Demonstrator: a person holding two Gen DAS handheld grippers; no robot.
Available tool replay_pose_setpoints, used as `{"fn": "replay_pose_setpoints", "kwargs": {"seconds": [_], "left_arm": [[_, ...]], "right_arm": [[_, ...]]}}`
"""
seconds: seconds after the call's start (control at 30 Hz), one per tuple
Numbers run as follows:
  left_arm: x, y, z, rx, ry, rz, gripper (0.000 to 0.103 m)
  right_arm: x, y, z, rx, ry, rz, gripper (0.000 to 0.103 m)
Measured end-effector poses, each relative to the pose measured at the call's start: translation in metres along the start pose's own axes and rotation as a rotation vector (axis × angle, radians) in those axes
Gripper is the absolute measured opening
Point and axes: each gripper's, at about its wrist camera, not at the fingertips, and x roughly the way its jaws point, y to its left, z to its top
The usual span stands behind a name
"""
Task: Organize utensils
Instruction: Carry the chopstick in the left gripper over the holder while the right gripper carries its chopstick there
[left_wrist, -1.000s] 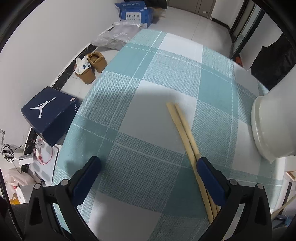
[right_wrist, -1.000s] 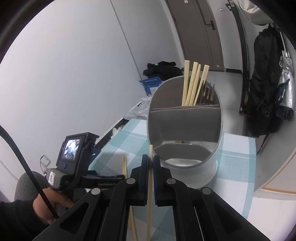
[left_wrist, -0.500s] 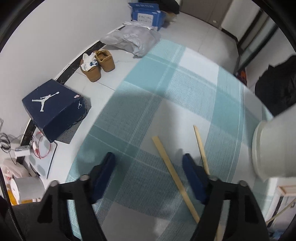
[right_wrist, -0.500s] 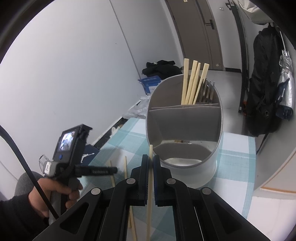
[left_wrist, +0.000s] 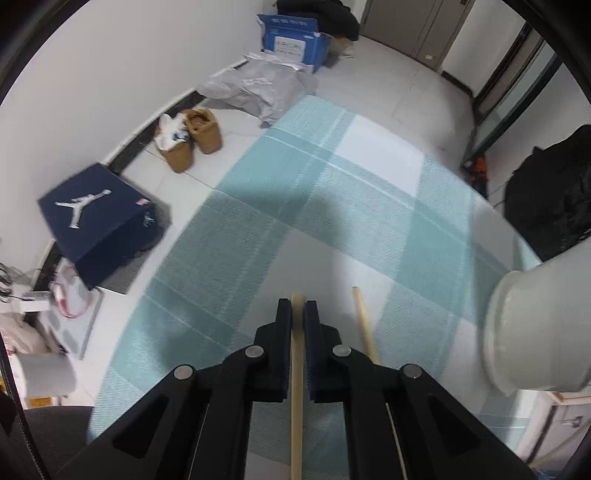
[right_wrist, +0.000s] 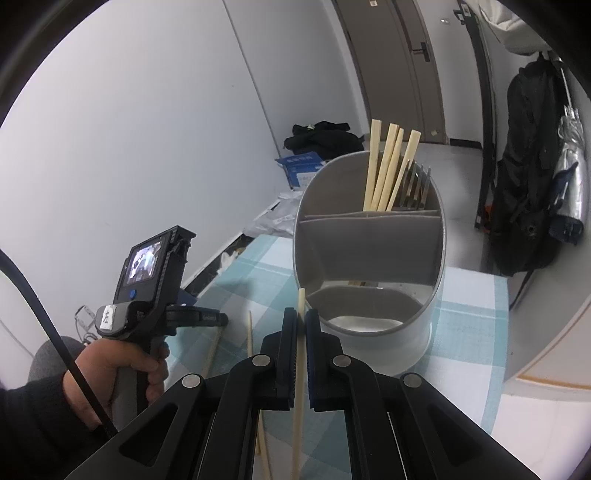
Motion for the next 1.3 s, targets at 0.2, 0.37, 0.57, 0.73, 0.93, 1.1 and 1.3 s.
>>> {"fn": "replay_pose_setpoints", "kwargs": {"seconds": [0.2, 0.37, 0.57, 0.73, 0.93, 1.1, 1.3], "left_arm": [[-0.046, -0.001, -0.005, 0.010, -0.167, -0.128, 0.003], [-0.091, -0.007, -0.021, 0.096, -0.322, -0.227, 0.003], [-0.123, -0.017, -0.047, 0.213, -0.445, -0.290, 0.003], [-0.138, -0.019, -0.056, 0.262, -0.487, -0.312, 0.003], [-0.152, -0.014, -0.062, 0.249, -0.505, -0.333, 0.003], [-0.156, -0.011, -0.064, 0.226, -0.499, -0.351, 0.003], [-0.162, -0.010, -0.068, 0.234, -0.502, -0.348, 0.003]], "right_arm": [[-0.007, 0.001, -0.002, -0.008, -0.026, -0.018, 0.004], [-0.016, 0.006, -0.004, -0.008, -0.053, -0.027, 0.004], [-0.027, 0.013, -0.010, -0.003, -0.076, -0.040, 0.004], [-0.034, 0.013, -0.014, 0.021, -0.091, -0.069, 0.004], [-0.042, 0.017, -0.020, 0.016, -0.118, -0.117, 0.004], [-0.049, 0.017, -0.022, 0.033, -0.137, -0.140, 0.004], [-0.058, 0.018, -0.025, 0.052, -0.155, -0.165, 0.004]]}}
